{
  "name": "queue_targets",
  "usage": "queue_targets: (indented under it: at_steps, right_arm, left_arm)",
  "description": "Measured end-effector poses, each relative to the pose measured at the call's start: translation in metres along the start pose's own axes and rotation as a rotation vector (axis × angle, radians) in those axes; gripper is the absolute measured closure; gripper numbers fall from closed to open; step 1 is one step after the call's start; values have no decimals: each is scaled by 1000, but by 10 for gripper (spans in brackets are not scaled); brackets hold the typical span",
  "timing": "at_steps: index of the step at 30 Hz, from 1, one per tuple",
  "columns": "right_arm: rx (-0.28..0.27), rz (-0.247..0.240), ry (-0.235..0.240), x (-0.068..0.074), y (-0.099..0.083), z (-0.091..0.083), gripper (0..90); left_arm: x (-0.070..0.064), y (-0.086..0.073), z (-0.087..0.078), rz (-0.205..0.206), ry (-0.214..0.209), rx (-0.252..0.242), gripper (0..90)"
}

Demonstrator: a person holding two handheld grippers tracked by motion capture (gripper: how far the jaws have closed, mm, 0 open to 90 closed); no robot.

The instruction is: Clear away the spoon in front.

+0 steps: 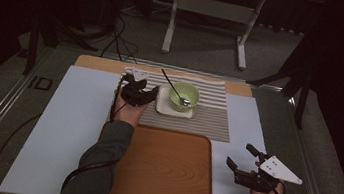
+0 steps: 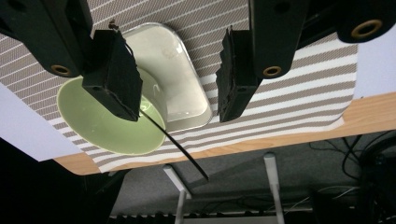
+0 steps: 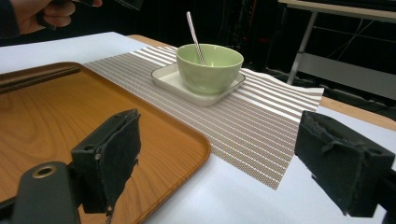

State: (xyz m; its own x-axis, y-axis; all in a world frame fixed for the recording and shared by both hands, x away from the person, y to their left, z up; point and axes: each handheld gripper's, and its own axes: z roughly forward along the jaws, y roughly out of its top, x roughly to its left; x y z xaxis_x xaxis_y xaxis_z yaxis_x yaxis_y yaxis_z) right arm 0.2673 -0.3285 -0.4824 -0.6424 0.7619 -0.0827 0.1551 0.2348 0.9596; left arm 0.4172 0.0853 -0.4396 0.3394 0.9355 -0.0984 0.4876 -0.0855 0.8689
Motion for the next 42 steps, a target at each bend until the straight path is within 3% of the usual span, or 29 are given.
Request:
queue_targets:
  at_steps: [13,25,42]
  right_arm:
    - [-4,6,-2,-1,0,-1,139]
    - [-8,12,-1,-2,0,0,139]
    - [-13,17,1,-3,0,1,139]
  left_arm:
    - [-6,5,28,15,-13,17,498]
    - [-2,10,48,-32,-8,33,469]
    - [0,18,84,-59,31,46,423]
